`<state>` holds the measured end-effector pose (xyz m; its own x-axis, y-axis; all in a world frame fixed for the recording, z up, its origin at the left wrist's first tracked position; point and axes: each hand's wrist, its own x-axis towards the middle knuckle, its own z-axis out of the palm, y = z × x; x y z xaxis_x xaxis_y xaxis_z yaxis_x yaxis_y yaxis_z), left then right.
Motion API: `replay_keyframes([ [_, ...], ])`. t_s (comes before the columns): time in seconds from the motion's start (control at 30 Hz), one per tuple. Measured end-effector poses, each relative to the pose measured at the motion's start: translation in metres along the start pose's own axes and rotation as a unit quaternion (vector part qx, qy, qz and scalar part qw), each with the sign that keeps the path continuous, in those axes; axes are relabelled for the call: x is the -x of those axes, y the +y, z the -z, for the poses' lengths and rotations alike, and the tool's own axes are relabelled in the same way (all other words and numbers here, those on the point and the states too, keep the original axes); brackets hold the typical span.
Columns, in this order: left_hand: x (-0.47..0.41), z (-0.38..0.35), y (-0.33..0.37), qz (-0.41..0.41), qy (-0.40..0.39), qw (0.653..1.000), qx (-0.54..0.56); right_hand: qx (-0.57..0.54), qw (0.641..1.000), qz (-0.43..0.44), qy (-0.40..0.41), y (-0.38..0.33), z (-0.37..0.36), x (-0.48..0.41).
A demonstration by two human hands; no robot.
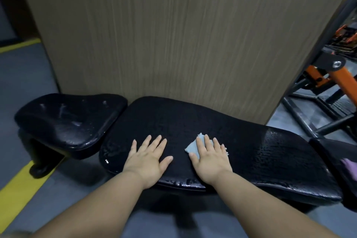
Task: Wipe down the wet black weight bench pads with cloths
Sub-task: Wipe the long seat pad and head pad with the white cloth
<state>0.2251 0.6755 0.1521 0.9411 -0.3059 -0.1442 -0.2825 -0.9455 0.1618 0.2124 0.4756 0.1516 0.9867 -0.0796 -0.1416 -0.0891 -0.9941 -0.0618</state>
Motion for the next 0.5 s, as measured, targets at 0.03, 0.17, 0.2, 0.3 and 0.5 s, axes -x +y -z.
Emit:
replay_keyframes([
  [0.03, 0.003, 0.0, -0.007, 0.004, 0.003, 1.0, 0.0, 0.002, 1.0, 0.005, -0.002, -0.007, 0.0, -0.002],
  [0.17, 0.013, 0.0, -0.035, 0.023, 0.013, 1.0, 0.001, 0.007, 1.0, 0.025, -0.007, -0.036, -0.002, -0.009],
  [0.2, 0.016, 0.001, -0.04, 0.024, 0.012, 1.0, 0.001, 0.006, 0.999, 0.03, -0.008, -0.044, -0.002, -0.01],
  [0.3, 0.025, 0.001, -0.055, 0.024, 0.006, 1.0, 0.006, 0.005, 0.999, 0.05, -0.012, -0.067, -0.002, -0.014],
  [0.5, 0.036, 0.004, -0.081, 0.052, -0.011, 0.998, 0.046, 0.004, 0.995, 0.099, -0.019, -0.114, -0.003, -0.021],
])
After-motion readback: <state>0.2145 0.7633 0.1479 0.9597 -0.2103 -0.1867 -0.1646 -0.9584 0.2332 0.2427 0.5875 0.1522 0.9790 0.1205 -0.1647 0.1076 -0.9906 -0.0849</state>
